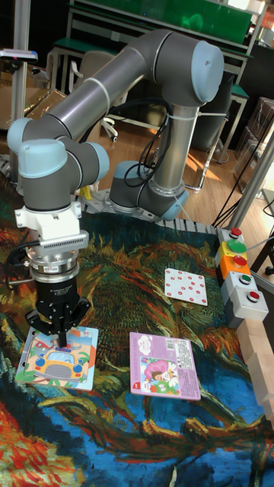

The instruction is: Assemble one piece of a puzzle

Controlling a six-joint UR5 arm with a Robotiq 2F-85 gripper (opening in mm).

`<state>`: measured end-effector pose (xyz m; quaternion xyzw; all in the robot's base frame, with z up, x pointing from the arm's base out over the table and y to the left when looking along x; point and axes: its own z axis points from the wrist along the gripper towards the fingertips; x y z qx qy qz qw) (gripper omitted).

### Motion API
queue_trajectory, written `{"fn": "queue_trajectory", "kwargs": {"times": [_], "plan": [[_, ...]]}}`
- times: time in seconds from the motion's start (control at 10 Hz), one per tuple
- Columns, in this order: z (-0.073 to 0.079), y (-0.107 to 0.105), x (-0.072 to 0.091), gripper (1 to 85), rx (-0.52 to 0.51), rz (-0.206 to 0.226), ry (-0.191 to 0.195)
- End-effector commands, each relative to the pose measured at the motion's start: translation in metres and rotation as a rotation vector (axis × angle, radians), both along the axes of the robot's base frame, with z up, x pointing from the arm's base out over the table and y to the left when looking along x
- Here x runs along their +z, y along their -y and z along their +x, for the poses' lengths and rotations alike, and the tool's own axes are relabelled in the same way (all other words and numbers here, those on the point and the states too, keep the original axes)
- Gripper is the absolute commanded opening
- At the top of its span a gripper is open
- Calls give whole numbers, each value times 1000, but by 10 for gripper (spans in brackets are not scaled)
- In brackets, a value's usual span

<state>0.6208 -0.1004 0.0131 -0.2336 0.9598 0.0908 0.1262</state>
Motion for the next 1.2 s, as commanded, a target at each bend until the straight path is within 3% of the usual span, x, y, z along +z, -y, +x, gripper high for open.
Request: {"fn": "queue_trajectory", "kwargs": {"times": [0.0,1.1], "plan": [[8,-4,3,13,-11,23,19],[0,-1,-2,13,-8,37,28]]}}
